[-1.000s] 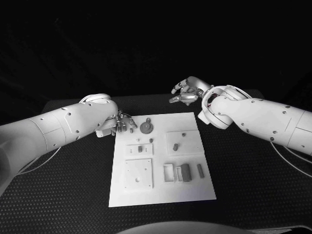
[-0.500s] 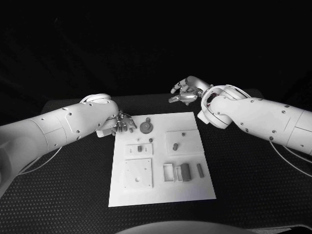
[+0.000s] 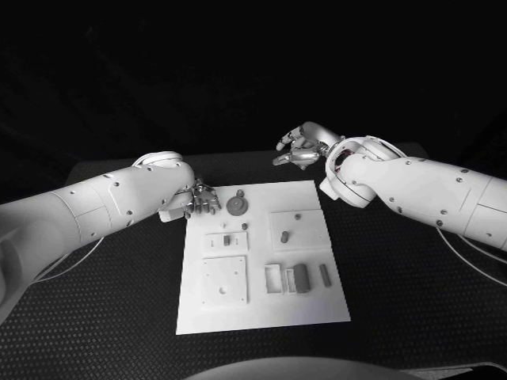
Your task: Assemble the parts on the task board
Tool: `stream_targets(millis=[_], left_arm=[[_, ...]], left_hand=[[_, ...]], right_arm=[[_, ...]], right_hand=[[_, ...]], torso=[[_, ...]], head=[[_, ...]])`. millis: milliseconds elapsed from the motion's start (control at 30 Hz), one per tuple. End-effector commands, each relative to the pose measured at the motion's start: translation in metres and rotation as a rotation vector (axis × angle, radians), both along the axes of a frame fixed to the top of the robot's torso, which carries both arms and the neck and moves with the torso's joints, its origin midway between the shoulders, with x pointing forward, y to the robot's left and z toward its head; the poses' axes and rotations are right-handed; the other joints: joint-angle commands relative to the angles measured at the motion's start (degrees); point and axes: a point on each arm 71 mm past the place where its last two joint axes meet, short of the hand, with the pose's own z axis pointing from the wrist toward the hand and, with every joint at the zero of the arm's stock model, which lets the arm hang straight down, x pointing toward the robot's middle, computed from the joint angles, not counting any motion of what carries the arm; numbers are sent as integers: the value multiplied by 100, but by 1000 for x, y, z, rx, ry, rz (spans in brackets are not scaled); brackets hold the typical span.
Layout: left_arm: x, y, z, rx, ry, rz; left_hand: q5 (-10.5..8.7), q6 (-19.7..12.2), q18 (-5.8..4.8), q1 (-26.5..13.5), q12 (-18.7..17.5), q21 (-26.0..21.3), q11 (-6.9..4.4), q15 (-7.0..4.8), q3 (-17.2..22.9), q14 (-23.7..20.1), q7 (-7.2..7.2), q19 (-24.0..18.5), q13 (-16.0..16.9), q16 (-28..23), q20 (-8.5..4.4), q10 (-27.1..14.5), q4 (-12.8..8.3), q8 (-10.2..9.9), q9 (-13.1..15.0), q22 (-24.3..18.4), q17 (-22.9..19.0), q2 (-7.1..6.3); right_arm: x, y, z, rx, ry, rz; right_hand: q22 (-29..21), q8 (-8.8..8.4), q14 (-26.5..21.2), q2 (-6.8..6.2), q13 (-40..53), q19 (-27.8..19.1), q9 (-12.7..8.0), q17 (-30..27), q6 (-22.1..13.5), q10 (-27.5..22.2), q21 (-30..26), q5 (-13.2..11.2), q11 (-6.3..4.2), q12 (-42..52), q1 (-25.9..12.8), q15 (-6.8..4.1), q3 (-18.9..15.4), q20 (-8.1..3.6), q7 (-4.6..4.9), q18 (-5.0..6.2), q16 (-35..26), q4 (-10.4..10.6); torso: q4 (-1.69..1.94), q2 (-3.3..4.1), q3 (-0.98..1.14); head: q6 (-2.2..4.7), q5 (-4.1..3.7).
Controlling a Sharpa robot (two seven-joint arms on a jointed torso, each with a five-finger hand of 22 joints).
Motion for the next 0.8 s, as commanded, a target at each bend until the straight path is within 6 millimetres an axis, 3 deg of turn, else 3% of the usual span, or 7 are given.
stream_targets(millis=[33,800], left_arm=[[-2,-4,-2,-12,21,-23],[0,-3,-2,-25,13,-13]], left_hand=[[-3,20,-22,6,38,5,-27,-10,38,14,7,24,-6,35,-4,18,12,26,-15,8,-10,-89],[-4,189,-37,150,70,32,-85,-52,146,49,-56,58,-17,99,-33,70,-15,183,0,53,-51,30]], right_arm=[[0,1,0,-3,-1,8],[0,2,0,-3,0,10]], right_hand=[[68,22,-15,26,-7,1,-10,-7,-4,-9,-18,36,38,28,-35,6,26,18,26,89,21,19],[70,22,-14,29,-9,2,-10,-10,-5,-9,-18,36,39,31,-40,7,24,18,27,89,24,21]], torso=[[-1,-3,0],[-1,-4,0]], head=[[-5,-5],[-25,-5]])
